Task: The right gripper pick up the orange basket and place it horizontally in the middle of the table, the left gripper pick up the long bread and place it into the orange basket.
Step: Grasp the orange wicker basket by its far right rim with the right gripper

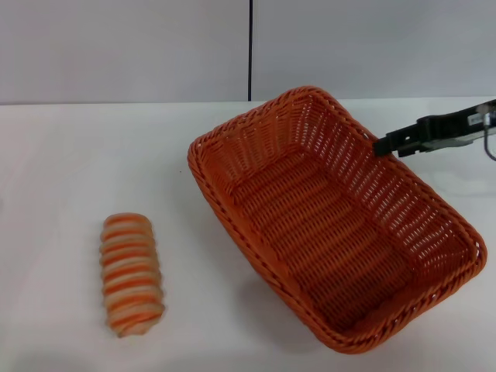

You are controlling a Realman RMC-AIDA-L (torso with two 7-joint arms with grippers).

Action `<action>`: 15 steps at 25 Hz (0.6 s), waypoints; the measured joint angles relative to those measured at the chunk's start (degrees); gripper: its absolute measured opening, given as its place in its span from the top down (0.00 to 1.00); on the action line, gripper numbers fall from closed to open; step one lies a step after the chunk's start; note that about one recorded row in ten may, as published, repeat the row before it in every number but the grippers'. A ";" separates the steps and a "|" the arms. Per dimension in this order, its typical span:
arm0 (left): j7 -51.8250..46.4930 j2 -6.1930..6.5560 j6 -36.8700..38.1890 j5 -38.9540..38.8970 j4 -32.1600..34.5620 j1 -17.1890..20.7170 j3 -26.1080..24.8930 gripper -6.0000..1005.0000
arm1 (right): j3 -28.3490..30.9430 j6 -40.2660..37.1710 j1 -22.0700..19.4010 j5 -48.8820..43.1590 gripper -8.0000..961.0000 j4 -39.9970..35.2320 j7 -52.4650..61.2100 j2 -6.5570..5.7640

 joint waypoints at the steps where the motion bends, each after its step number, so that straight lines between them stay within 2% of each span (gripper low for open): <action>1: 0.00 0.04 -0.01 0.00 0.02 0.32 0.00 0.22 | -0.63 -1.74 0.54 0.00 0.39 1.62 -0.03 0.04; 9: 0.05 0.08 -1.79 -0.16 0.24 0.60 -0.05 0.22 | -2.59 -6.13 2.60 0.10 0.39 5.86 -0.77 0.97; 11: 0.05 0.08 -2.33 -0.12 0.28 0.60 -0.06 0.22 | -3.07 -7.44 3.33 0.10 0.39 6.88 -0.77 1.74; 15: 0.04 0.02 -3.30 -0.17 0.28 0.46 -0.09 0.22 | -3.11 -8.53 3.75 0.09 0.40 7.33 -0.76 2.36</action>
